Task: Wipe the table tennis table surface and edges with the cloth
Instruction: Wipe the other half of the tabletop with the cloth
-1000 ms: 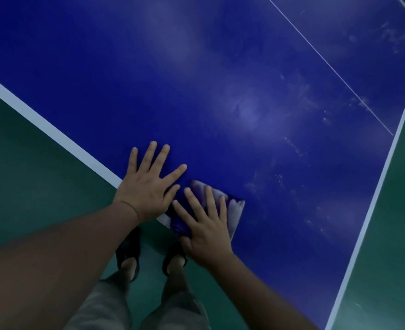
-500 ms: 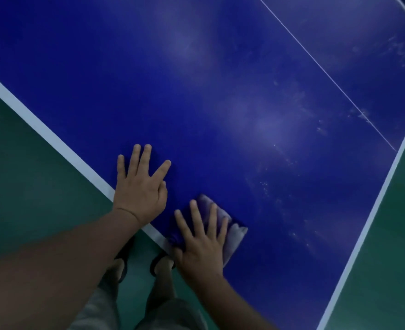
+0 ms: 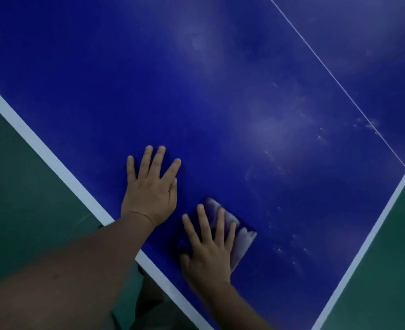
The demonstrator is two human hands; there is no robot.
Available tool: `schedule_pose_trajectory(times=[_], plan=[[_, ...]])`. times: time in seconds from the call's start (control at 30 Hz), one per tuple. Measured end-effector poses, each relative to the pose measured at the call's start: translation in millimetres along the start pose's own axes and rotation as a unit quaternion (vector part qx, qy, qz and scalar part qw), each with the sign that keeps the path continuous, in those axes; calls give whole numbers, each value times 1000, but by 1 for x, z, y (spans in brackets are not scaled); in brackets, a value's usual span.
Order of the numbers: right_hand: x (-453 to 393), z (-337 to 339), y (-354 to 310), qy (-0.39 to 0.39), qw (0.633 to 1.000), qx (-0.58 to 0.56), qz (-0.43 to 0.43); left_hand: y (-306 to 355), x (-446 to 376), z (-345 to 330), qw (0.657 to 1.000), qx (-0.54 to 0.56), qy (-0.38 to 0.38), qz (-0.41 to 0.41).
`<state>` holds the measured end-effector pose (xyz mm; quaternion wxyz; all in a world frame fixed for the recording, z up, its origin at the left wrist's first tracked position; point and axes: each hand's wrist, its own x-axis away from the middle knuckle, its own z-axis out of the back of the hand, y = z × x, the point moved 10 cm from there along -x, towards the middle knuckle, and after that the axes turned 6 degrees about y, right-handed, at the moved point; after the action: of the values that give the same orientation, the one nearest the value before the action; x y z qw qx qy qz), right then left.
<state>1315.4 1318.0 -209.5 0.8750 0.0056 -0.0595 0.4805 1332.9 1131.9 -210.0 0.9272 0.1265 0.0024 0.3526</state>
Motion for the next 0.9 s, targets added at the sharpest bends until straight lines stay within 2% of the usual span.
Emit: schedule_pose_trajectory(times=[0.07, 0.13, 0.27, 0.37, 0.43, 0.5, 0.6, 0.67, 0.7, 0.77, 0.83, 0.9], plan=[[-25, 5, -3, 11, 999, -9, 46, 1, 1, 2, 1000, -11, 4, -2], [-74, 14, 16, 23, 999, -11, 44, 4, 1, 2, 1000, -23, 3, -5], [-150, 29, 100, 25, 995, -17, -96, 12, 2, 4, 998, -30, 1, -50], [-135, 27, 147, 22, 984, -24, -177, 17, 2, 3, 996, -32, 1, -81], [-107, 25, 147, 35, 978, -24, -205, 19, 2, 2, 995, -33, 2, -89], [-89, 21, 115, 41, 988, -19, -146, 21, 2, 0, 994, -38, 1, -99], [-108, 16, 64, 36, 999, -13, 33, 26, 3, -2, 991, -46, -2, -124], [-150, 23, 72, 39, 997, -20, 57, 31, 4, -3, 988, -53, -5, -145], [-173, 28, 90, 38, 999, -22, 31, 33, 4, -4, 987, -57, -9, -151], [-203, 35, 149, 21, 996, -33, -74, 35, 3, -4, 986, -65, -23, -154], [-200, 37, 204, 11, 983, -46, -177, 35, -2, -4, 985, -74, -35, -154], [-176, 37, 222, 19, 972, -52, -227, 37, -7, -4, 981, -84, -44, -168]])
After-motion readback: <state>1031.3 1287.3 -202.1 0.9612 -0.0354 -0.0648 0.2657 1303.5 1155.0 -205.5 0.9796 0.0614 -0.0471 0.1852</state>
